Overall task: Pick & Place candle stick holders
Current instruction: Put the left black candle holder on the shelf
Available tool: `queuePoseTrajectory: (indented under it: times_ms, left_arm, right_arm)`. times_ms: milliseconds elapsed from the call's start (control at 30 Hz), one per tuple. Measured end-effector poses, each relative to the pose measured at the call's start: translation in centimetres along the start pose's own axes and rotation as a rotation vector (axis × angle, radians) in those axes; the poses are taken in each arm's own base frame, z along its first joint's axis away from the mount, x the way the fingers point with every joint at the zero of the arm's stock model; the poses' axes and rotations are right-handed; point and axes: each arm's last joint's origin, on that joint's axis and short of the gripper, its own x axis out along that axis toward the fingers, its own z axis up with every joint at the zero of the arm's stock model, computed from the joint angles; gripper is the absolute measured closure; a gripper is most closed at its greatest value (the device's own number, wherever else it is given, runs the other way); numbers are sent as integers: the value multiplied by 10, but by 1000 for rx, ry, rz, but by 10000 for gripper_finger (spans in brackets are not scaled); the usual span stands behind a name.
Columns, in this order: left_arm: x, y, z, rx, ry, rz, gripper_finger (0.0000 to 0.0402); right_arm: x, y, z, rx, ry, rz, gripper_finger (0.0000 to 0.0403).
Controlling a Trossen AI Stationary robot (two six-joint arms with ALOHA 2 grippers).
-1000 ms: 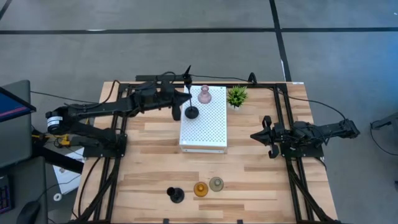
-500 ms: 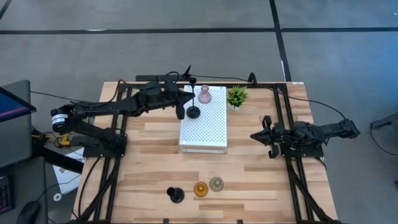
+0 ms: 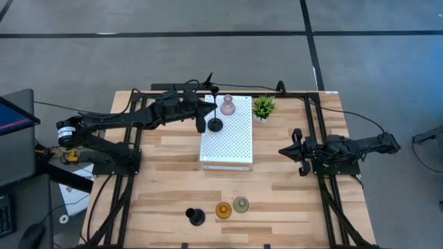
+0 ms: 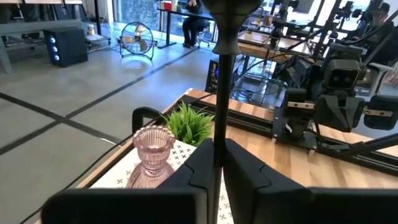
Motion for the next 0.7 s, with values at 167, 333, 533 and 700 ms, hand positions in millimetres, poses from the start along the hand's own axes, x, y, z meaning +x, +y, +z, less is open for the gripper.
queuePoseTrajectory:
  times_ms: [167,333,533,700]
  left_arm:
    - [1,0,-4,-1,28,3,355]
    - [0,0,-3,4,20,3,341]
    - [0,1,-8,4,65,6,327]
    - [0,1,-10,4,89,8,313]
  right_arm:
    - [0,0,0,0,0,0,403]
    - [0,0,0,0,0,0,403]
    - [0,0,0,0,0,0,403]
    - [0,0,0,0,0,0,403]
